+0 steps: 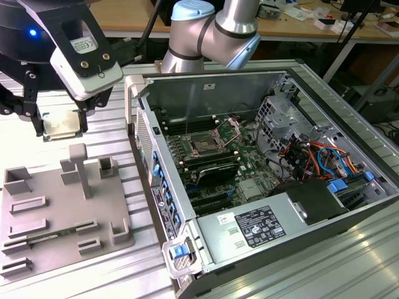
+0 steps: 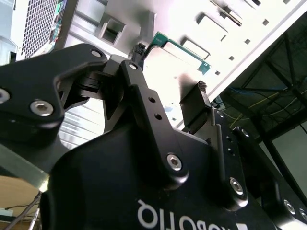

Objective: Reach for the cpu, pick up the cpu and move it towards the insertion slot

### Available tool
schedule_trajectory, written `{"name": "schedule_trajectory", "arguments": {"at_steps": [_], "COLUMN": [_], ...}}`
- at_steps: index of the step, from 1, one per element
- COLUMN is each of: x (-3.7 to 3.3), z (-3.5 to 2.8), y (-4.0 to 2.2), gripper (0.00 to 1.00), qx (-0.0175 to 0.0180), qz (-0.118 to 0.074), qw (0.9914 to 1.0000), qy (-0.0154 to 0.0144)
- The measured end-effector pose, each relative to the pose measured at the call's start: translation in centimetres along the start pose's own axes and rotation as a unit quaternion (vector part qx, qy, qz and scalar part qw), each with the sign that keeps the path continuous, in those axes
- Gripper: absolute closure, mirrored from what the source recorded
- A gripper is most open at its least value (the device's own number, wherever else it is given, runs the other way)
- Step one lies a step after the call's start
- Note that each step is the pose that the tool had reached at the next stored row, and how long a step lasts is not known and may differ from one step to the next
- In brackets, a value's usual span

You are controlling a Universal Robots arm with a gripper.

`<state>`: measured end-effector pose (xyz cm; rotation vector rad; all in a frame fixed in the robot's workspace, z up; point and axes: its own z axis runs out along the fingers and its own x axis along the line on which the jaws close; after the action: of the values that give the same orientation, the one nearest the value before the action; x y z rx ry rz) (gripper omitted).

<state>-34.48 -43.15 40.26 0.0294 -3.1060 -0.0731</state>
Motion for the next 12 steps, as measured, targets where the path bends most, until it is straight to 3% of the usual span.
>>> {"name": "schedule_trajectory", "arguments": {"at_steps": [12], "x": [-1.75], "z": [-0.06], "y": [-0.03], "gripper": [0.45], "qx": [0.0000], "qz": [0.000], "qw": [1.00000], "qy": [0.0000]}}
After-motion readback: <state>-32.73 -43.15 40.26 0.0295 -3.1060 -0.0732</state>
